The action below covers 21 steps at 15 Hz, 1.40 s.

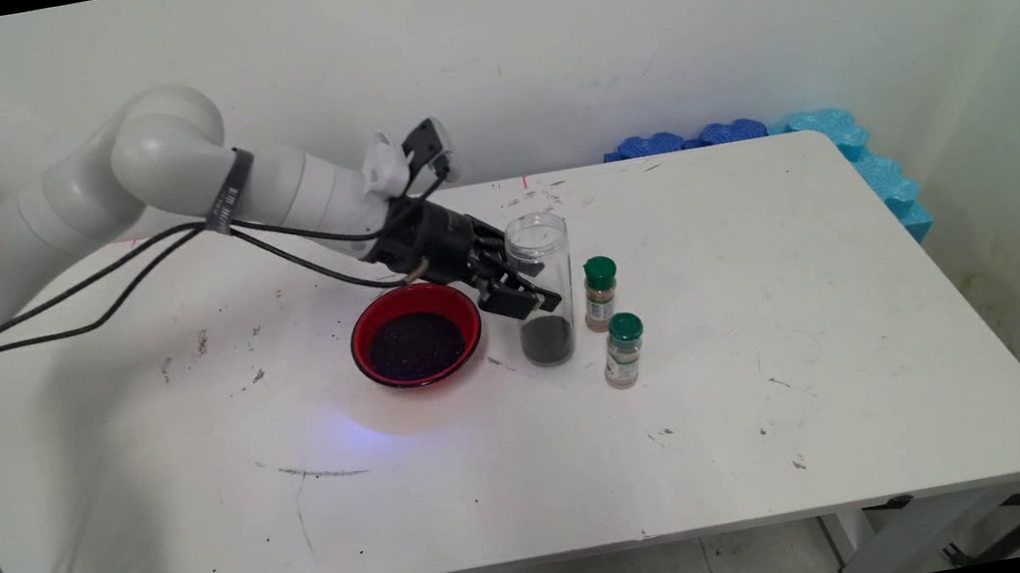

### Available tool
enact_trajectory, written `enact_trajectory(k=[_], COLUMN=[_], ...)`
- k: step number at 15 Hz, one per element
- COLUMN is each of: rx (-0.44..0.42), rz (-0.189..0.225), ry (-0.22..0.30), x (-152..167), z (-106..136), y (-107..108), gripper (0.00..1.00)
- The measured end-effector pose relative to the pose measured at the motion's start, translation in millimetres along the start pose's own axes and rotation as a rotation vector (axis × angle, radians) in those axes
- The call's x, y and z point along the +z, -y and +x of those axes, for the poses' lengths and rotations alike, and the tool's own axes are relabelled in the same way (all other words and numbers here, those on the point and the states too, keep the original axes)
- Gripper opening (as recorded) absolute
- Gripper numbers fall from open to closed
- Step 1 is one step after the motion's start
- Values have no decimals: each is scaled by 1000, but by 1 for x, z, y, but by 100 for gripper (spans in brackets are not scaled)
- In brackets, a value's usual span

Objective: Pour the black seasoning powder in the red bowl

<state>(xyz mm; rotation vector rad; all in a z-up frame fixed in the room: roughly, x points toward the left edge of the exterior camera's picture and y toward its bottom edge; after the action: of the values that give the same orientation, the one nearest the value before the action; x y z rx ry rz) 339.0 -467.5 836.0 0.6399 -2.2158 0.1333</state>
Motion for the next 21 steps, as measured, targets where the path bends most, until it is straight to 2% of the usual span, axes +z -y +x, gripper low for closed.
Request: enact_trajectory(k=[6,11,16,21], rx=[49,79,54,33], rz=[-1,8,38,38], ry=[-24,-45,-40,-37], x=[-39,-86,-134,-179], z=[14,30,40,42], y=[-8,-16,-18,-26], gripper=[0,0,0,0])
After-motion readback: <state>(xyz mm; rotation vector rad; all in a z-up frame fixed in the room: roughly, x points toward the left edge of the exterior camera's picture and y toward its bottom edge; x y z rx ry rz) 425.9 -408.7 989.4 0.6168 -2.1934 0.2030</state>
